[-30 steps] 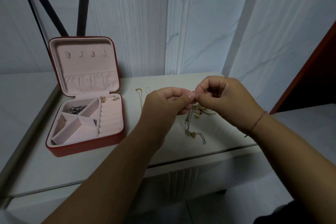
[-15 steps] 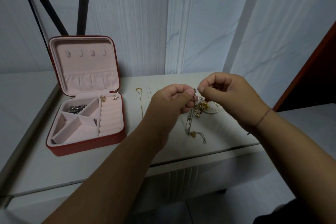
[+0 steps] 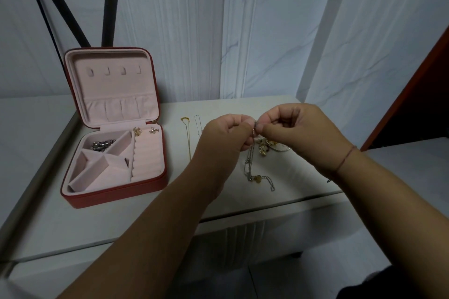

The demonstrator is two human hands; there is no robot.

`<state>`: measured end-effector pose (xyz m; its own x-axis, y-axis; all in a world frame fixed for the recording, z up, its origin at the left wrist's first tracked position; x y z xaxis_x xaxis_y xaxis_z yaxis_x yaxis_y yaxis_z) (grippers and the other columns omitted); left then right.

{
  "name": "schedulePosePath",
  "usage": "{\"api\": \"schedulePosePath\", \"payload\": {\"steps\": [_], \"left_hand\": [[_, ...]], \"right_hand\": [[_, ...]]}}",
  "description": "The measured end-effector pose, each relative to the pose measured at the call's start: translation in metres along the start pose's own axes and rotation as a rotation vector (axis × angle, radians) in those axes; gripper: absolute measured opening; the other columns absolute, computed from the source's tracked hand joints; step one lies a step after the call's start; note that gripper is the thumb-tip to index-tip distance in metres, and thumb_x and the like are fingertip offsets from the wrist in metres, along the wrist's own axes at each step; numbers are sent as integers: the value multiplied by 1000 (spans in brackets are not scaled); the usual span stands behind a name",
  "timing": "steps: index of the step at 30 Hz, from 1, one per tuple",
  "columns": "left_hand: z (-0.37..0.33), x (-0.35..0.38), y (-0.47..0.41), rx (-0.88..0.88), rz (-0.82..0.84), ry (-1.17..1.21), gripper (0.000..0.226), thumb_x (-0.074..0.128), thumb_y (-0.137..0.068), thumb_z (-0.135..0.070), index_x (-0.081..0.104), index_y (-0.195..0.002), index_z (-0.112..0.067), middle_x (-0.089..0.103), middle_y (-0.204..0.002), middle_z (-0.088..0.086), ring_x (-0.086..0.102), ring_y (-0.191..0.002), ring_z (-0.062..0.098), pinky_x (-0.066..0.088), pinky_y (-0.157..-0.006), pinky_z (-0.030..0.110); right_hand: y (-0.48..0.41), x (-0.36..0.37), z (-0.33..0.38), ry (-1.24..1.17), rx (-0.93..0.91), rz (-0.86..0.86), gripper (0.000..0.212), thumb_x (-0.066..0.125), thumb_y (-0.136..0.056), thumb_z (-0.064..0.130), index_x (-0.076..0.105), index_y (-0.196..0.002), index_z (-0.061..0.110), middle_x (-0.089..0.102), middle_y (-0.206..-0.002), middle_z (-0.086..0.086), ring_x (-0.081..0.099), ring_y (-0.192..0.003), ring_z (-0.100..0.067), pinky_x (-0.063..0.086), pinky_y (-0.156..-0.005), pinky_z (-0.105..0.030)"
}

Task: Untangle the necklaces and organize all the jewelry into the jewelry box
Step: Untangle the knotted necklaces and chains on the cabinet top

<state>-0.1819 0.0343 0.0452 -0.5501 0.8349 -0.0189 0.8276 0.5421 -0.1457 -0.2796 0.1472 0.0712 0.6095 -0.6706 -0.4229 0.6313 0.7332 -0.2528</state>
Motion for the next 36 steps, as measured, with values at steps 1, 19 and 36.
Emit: {"api": "schedulePosePath", "payload": {"steps": [1, 19, 36], "left_hand": [[0, 0, 0, 19, -9, -24, 16, 49, -97, -15, 65, -92, -13, 62, -70, -1, 57, -65, 4, 51, -68, 18], [1, 2, 3, 109, -75, -13, 9, 61, -89, -9, 68, -87, -14, 70, -68, -4, 64, -63, 1, 51, -63, 15], [6, 4, 0, 80, -63, -94, 8, 60, -87, -10, 67, -84, -7, 63, -67, 10, 52, -57, 6, 46, -54, 13]], "right_hand": [[0, 0, 0, -8, 5, -3, 7, 74, -79, 18, 73, -80, 12, 62, -89, -36, 56, -73, -26, 52, -73, -45], [-1, -4, 2, -119, 79, -42, 6, 75, -76, 8, 74, -76, 13, 72, -83, -17, 64, -75, -21, 54, -83, -43], [1, -1, 0, -29, 84, 33, 8, 68, -83, 11, 74, -79, 15, 71, -82, -13, 61, -71, -13, 53, -72, -28]]}}
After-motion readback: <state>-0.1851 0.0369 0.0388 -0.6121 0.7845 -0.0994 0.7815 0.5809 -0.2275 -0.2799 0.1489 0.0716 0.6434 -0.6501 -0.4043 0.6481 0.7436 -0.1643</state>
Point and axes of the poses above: each hand's wrist, its own y-axis away from the middle knuckle, its own x-axis out of the palm, z = x × y, the point moved 1 cm from there along -y, towards the middle knuckle
